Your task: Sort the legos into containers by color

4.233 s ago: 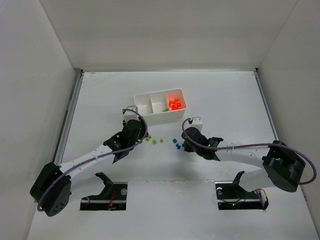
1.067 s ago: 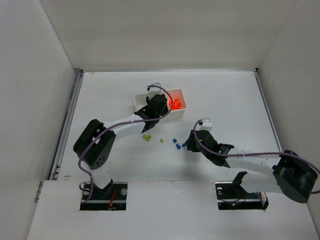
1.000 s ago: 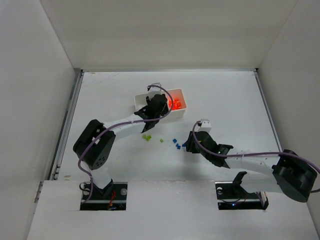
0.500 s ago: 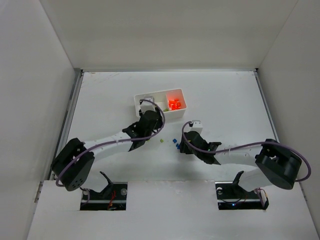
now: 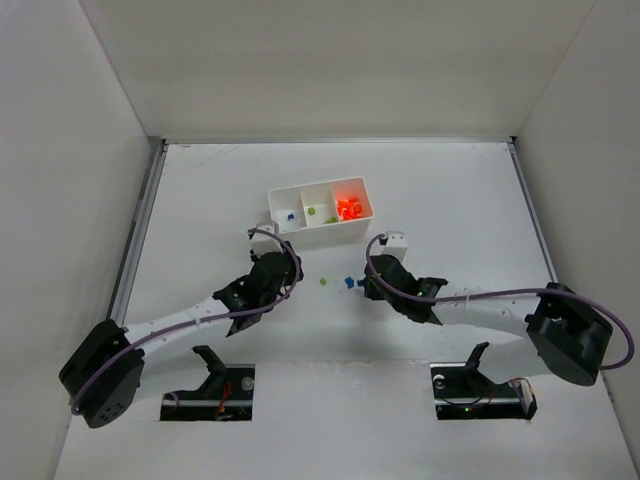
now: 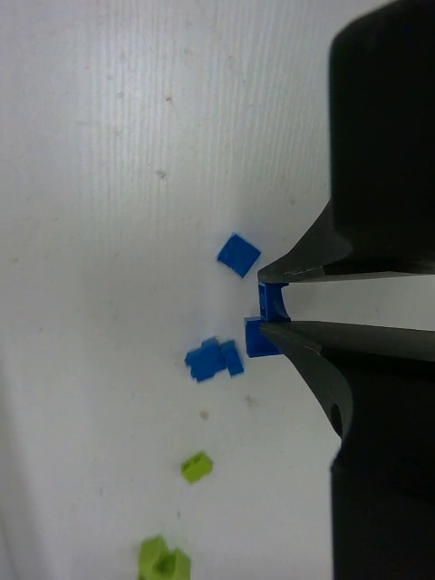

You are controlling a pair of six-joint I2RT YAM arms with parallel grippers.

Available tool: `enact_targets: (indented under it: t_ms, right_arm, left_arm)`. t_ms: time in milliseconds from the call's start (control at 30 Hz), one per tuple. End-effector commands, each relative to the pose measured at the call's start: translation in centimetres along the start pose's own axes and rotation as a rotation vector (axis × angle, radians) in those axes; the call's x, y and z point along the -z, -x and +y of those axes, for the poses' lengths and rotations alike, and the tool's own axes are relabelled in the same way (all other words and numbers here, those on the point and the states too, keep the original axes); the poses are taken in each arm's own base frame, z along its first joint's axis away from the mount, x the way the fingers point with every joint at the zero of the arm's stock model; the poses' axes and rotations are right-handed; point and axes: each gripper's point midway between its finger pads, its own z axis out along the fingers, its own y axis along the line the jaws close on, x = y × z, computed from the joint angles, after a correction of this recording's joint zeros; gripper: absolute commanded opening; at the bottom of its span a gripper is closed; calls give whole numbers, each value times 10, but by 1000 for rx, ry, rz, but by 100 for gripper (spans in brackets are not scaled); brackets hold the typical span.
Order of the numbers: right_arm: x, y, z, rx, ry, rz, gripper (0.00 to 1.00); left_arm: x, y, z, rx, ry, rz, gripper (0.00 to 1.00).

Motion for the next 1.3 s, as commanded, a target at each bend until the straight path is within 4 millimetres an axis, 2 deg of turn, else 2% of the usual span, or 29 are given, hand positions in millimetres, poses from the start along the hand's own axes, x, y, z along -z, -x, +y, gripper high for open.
enact_targets:
  t_ms: [0, 100, 333, 467, 567, 700, 867, 1100, 1267]
  right_arm:
    - [21, 62, 46, -7, 116, -121, 21]
    - [15, 89, 82, 43, 187, -145, 21]
    - [-20, 147, 162, 86, 278, -204, 20]
    - [-46, 168, 188, 96, 289, -217, 21]
    - [-70, 181, 193, 95, 263, -228, 22]
    - [-93, 183, 196, 87, 242, -219, 26]
    - [-100, 185, 204, 76, 254, -216, 37]
    - [-89, 194, 204, 62, 264, -233, 41]
    - [-51, 204, 181, 34, 259, -303, 30]
  left_arm:
    - [5, 1, 19, 36, 41, -23, 40]
    - [7, -3, 32, 54, 63, -32, 40]
    - [12, -10, 51, 85, 90, -32, 40]
    - [17, -12, 56, 98, 87, -32, 40]
    - [21, -15, 61, 119, 84, -38, 40]
    - [26, -18, 67, 119, 89, -26, 40]
    - [27, -18, 73, 124, 101, -29, 40]
    - [22, -16, 64, 113, 88, -21, 40]
    - [14, -20, 45, 87, 53, 14, 41]
